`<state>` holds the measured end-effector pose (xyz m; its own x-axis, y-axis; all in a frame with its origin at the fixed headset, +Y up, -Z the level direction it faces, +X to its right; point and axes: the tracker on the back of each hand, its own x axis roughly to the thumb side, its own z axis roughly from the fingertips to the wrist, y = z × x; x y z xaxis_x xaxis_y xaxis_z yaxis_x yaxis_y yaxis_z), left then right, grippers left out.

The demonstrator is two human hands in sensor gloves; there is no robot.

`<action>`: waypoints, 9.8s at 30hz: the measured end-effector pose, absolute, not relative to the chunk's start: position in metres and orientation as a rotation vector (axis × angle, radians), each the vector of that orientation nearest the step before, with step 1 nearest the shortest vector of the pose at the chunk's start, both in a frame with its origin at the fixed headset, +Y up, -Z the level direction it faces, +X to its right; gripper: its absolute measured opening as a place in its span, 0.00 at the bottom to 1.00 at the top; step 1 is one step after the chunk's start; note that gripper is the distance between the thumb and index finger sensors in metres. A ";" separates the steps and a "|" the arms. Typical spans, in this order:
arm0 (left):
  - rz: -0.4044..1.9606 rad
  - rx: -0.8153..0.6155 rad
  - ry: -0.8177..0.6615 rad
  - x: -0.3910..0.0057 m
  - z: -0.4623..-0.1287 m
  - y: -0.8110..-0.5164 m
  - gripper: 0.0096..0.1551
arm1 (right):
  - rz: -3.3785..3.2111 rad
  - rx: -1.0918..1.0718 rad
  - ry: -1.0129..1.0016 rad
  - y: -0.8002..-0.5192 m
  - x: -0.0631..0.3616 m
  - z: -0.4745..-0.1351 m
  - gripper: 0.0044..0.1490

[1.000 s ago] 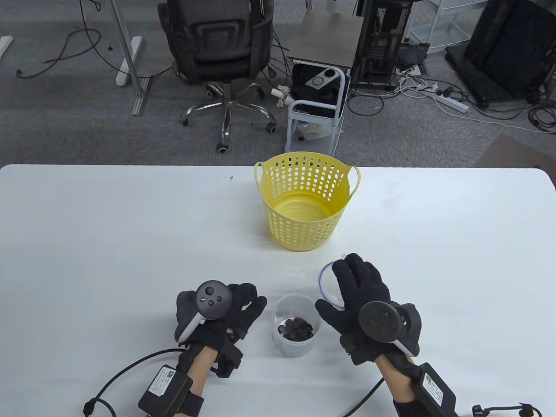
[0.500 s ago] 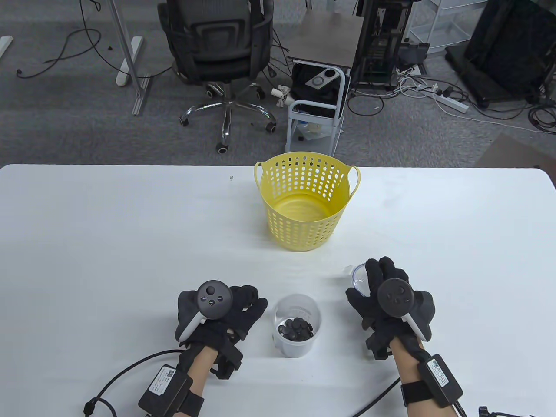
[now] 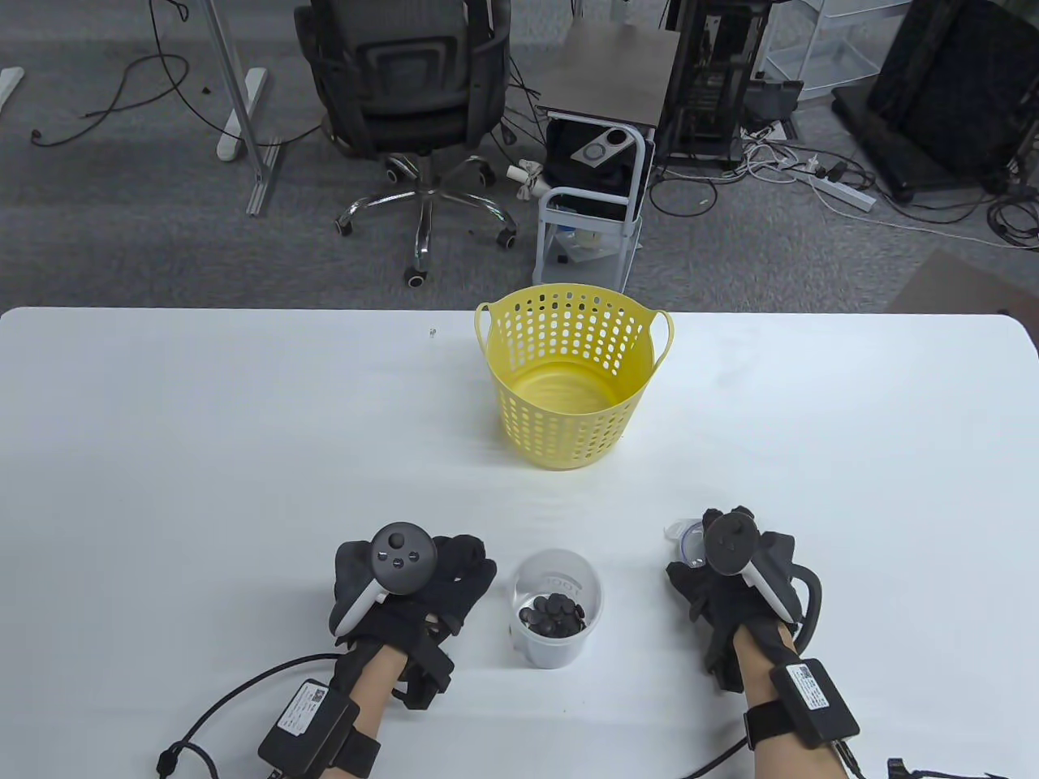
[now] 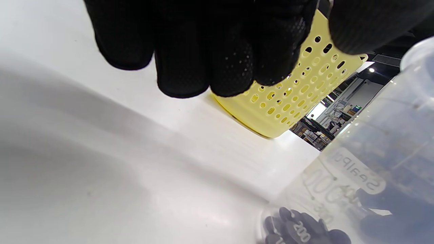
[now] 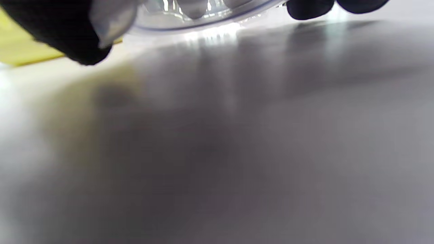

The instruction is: Pour Go stones into a laundry basket

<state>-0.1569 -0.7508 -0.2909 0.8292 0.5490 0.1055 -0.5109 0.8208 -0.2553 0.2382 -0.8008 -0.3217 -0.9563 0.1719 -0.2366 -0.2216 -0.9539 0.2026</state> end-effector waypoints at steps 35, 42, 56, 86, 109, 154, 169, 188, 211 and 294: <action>0.275 -0.370 -0.496 -0.114 -0.286 -0.777 0.69 | 2.500 0.675 0.462 -0.775 0.146 -0.301 0.67; 0.309 -0.334 -0.536 -0.106 -0.284 -0.782 0.70 | 2.393 0.699 0.470 -0.778 0.139 -0.298 0.70; 0.645 -0.230 -0.547 -0.115 -0.281 -0.765 0.78 | 2.135 0.689 0.260 -0.755 0.141 -0.290 0.72; 1.082 0.059 -0.179 -0.151 -0.289 -0.764 0.83 | 2.222 0.507 0.037 -0.752 0.152 -0.292 0.57; 0.951 0.280 0.103 -0.183 -0.354 -0.629 0.83 | 2.493 0.639 0.101 -0.747 0.139 -0.288 0.54; -0.005 0.342 0.153 -0.085 -0.413 -0.561 0.81 | 2.537 0.660 0.162 -0.750 0.134 -0.289 0.51; -0.170 0.329 0.127 -0.076 -0.414 -0.559 0.81 | 2.548 0.654 0.193 -0.751 0.133 -0.289 0.51; -0.271 0.306 0.124 -0.074 -0.415 -0.556 0.81 | 2.558 0.648 0.217 -0.752 0.133 -0.289 0.51; -0.301 0.306 0.123 -0.073 -0.416 -0.556 0.81 | 2.566 0.640 0.244 -0.752 0.132 -0.290 0.51; -0.431 0.347 0.103 -0.065 -0.412 -0.563 0.80 | 2.578 0.627 0.263 -0.752 0.134 -0.293 0.51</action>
